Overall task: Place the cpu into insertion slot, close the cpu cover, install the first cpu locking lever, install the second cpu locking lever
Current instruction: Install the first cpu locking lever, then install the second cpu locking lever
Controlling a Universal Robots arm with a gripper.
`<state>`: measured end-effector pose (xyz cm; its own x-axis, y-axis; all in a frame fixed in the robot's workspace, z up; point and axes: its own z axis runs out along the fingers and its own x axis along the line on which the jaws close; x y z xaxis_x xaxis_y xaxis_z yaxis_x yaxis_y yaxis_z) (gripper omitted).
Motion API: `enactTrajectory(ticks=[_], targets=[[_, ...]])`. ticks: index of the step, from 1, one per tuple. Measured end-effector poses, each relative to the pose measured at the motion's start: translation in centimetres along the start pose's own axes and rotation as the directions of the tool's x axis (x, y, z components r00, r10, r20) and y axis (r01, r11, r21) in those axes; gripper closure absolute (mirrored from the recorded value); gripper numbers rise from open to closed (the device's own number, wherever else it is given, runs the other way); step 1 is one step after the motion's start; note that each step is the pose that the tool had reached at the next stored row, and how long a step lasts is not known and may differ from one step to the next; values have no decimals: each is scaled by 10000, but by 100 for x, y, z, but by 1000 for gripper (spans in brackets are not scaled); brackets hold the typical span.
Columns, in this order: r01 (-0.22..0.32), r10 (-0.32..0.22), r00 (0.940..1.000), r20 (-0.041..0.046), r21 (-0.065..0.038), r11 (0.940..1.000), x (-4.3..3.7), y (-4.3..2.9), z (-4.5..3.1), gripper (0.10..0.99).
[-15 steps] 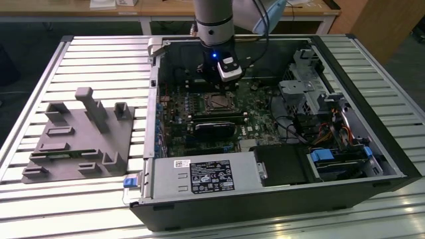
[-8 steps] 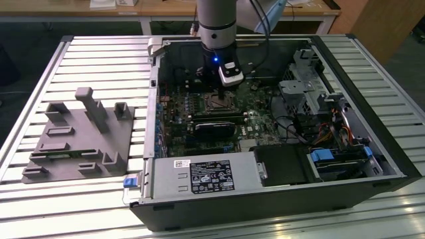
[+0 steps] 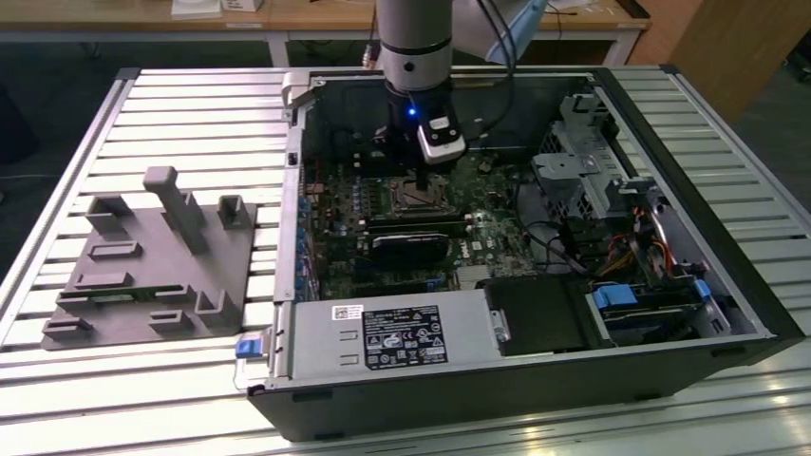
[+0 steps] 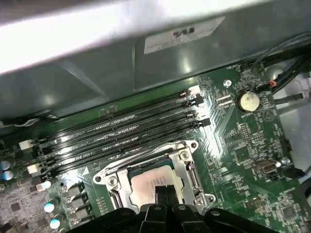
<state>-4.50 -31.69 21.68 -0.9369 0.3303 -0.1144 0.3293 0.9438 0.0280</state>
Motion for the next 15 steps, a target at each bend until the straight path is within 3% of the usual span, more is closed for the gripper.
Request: enactTrajectory(ticks=[7, 15], targets=[[0, 0, 10000, 3, 0, 10000, -27, 6, -231, 980], [0, 0, 10000, 3, -1, 10000, -29, 7, -253, 980]])
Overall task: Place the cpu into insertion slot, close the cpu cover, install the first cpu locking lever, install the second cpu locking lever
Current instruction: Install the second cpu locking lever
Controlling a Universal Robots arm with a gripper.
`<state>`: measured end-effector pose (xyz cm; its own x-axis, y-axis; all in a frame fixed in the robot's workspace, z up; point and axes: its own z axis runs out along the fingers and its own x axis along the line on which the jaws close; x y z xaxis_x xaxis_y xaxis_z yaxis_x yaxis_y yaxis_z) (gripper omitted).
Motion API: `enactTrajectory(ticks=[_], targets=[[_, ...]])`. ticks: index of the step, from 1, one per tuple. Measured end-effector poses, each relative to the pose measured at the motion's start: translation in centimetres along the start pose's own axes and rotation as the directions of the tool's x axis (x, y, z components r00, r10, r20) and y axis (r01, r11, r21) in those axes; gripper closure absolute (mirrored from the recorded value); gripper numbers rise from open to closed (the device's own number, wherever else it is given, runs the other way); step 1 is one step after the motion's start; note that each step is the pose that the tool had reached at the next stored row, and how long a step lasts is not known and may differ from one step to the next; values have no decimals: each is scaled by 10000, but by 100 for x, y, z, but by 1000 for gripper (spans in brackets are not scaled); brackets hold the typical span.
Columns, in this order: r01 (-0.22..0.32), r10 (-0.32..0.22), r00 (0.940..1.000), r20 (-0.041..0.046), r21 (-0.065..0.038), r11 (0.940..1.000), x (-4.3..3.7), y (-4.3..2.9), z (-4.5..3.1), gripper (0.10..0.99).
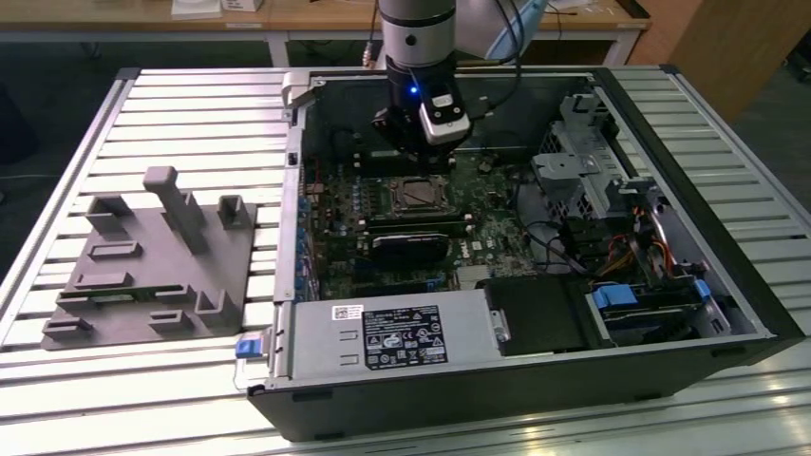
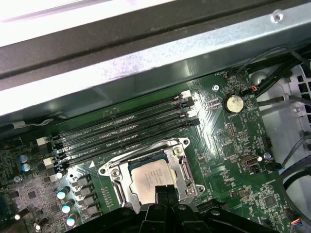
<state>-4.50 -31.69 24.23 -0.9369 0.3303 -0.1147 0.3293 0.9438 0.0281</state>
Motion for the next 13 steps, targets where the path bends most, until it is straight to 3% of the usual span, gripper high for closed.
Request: enactTrajectory(ticks=[8, 13], targets=[[0, 0, 10000, -1, 3, 10000, 0, 0, -4, 980], [-1, 1, 10000, 0, 1, 10000, -6, 1, -54, 980]])
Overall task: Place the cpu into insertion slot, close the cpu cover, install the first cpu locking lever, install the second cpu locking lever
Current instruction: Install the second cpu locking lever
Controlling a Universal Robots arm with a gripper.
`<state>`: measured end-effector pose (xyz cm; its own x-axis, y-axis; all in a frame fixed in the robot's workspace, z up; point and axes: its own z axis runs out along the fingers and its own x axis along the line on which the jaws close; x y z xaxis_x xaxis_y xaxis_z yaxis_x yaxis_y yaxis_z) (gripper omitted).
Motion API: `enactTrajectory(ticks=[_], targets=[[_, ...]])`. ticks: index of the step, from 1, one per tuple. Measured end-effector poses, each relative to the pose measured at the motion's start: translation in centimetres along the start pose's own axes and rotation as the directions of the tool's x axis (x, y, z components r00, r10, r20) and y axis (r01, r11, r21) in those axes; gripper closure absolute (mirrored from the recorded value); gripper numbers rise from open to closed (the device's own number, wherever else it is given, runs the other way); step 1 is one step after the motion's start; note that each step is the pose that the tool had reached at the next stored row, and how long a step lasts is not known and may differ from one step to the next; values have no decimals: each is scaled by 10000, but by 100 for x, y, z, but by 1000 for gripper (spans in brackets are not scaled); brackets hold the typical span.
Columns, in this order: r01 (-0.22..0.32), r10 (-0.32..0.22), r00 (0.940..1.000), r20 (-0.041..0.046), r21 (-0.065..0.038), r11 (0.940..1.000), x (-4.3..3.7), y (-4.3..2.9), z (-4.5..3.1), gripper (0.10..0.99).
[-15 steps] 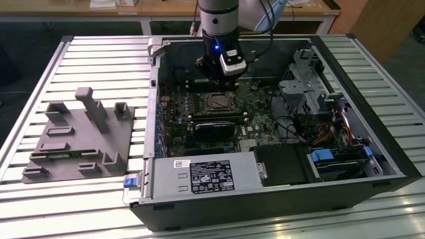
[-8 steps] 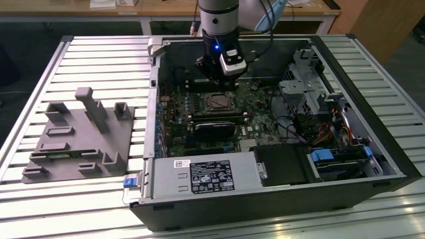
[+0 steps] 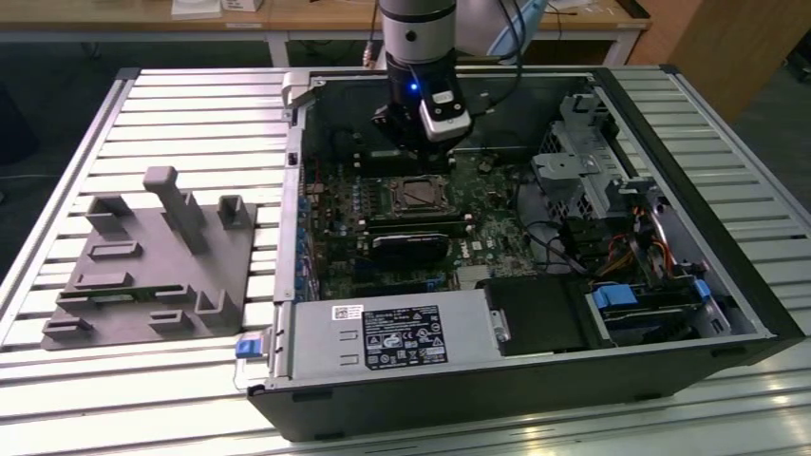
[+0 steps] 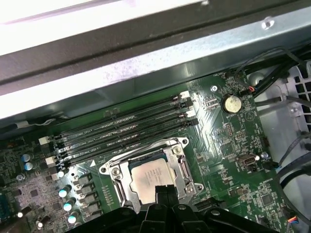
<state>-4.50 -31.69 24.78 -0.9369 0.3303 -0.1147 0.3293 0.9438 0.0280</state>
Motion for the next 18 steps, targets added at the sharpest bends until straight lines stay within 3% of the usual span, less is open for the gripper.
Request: enactTrajectory(ticks=[7, 18], targets=[[0, 0, 10000, 0, 0, 10000, -12, 3, -106, 980], [0, 0, 10000, 0, 0, 10000, -18, -14, -108, 980]])
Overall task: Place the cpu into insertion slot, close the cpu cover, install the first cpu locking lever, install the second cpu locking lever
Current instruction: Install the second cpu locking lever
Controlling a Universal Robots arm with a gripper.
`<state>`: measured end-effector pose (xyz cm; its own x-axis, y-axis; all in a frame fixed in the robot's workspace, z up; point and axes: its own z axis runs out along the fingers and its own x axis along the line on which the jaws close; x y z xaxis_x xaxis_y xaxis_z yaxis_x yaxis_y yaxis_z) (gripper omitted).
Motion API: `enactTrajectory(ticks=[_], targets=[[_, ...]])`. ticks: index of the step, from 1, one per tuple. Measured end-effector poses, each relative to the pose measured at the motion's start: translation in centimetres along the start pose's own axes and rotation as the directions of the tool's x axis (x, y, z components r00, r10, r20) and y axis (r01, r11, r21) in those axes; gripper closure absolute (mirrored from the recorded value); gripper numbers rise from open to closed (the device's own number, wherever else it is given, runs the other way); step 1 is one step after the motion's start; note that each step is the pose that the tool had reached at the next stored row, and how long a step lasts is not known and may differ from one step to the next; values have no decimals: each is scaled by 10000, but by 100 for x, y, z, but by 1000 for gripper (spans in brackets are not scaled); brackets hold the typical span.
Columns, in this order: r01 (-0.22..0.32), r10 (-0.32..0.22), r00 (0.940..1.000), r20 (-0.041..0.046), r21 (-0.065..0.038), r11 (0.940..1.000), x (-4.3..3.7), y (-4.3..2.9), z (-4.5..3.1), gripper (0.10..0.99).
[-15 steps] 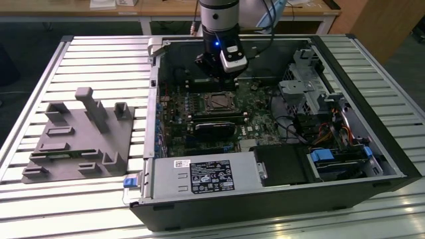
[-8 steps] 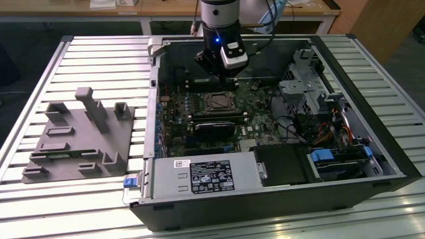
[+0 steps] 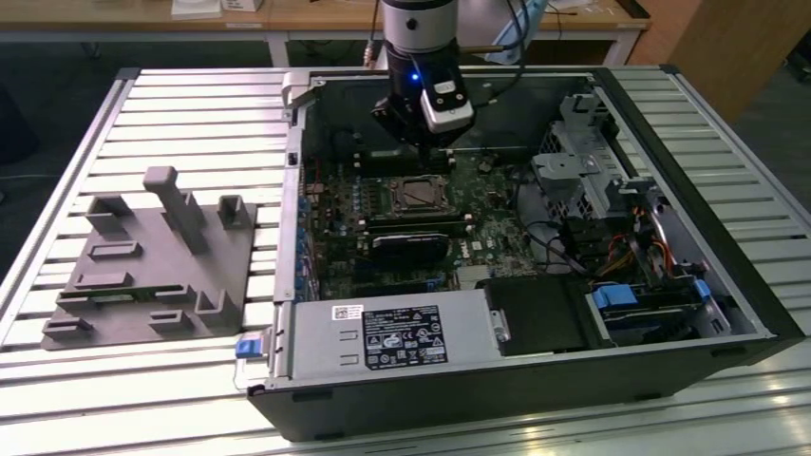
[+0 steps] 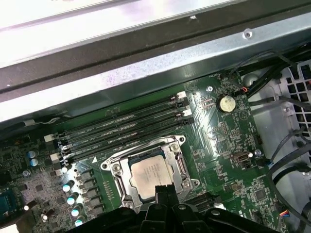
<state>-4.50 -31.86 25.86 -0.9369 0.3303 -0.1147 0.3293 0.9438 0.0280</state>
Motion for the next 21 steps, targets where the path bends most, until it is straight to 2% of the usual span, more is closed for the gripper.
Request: enactTrajectory(ticks=[21], targets=[[0, 0, 10000, 0, 0, 10000, -54, -154, 2, 980]])
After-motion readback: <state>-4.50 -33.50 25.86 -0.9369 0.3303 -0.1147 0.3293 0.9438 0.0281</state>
